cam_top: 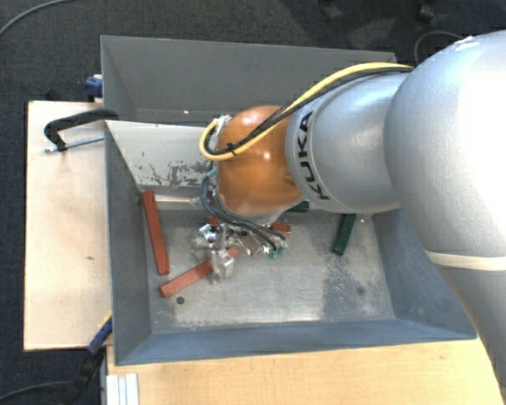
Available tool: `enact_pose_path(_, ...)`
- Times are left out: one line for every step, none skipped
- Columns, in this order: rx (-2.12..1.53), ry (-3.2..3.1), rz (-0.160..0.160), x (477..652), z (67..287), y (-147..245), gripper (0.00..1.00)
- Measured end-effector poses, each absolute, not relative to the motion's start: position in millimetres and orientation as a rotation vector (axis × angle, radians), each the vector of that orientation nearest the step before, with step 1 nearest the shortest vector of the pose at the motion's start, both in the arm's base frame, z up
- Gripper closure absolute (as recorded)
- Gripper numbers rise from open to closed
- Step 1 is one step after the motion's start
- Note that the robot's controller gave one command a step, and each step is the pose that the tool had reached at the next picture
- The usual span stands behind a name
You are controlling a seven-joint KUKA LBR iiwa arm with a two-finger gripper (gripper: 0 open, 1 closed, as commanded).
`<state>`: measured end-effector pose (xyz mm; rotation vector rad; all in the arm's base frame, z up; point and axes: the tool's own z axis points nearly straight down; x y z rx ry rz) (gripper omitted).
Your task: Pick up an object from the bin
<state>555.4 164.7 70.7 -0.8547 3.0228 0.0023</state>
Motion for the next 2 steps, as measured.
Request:
enact_pose_path(-0.851, 3.015, 0.003, 557.1, 94, 166, 1.00)
enact_pose_path(-0.850, 3.013, 0.002, 559.1, 130, 168, 1.00)
